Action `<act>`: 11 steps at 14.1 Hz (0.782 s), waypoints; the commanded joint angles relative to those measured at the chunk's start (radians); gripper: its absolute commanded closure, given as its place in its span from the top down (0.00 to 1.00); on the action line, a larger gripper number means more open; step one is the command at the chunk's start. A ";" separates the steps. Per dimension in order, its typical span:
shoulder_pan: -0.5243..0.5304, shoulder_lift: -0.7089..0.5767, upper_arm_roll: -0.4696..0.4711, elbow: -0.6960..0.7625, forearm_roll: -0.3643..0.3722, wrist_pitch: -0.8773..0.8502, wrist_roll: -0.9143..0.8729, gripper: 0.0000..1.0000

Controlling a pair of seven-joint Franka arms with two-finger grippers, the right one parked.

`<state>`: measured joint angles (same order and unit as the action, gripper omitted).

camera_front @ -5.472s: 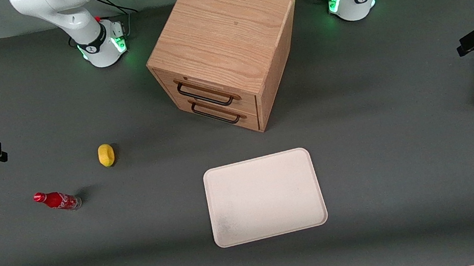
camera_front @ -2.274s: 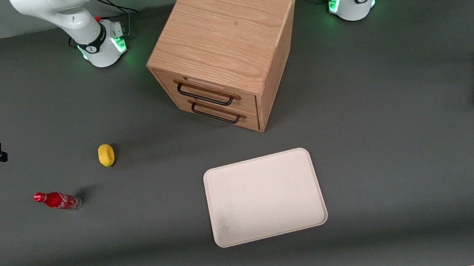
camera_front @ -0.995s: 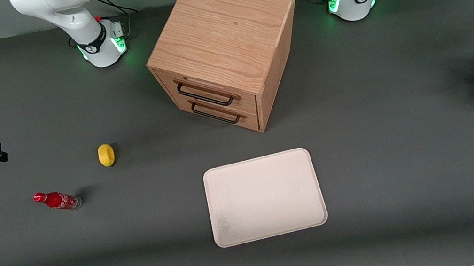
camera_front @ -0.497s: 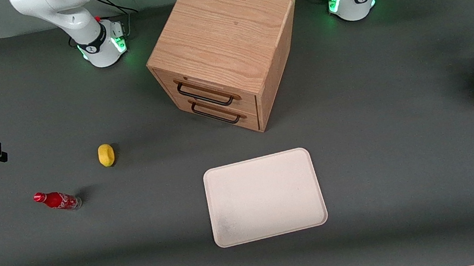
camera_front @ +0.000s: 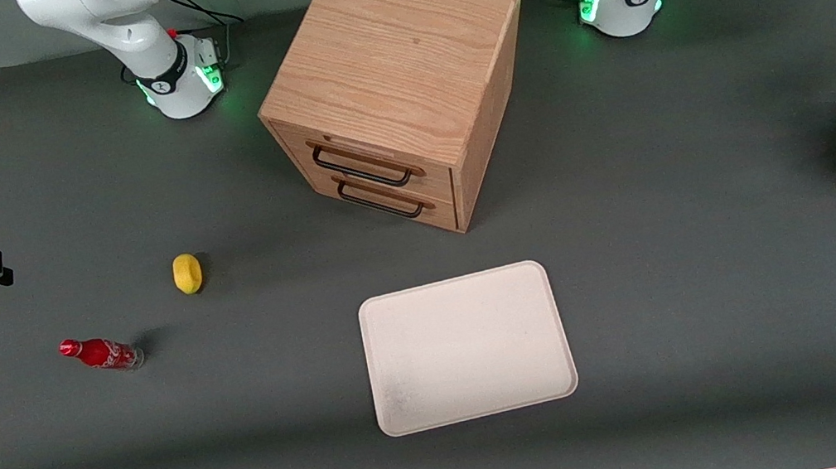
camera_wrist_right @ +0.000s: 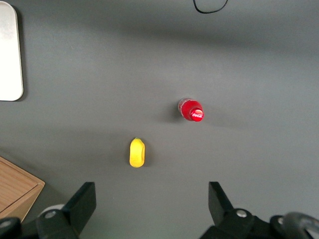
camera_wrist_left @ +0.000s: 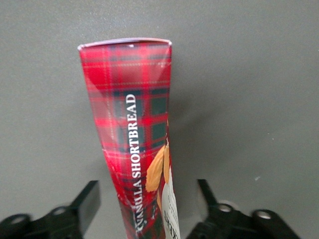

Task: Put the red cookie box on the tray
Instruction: 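Close the left gripper on the box's end and lift it upright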

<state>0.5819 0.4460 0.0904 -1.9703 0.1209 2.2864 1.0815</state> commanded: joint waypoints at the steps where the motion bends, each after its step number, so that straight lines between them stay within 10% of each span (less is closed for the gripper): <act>1: 0.007 -0.026 -0.006 -0.010 -0.013 -0.011 -0.006 0.00; 11: -0.011 -0.094 -0.014 0.020 -0.015 -0.149 -0.058 0.00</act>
<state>0.5811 0.4316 0.0841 -1.9583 0.1145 2.2336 1.0671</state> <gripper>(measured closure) 0.960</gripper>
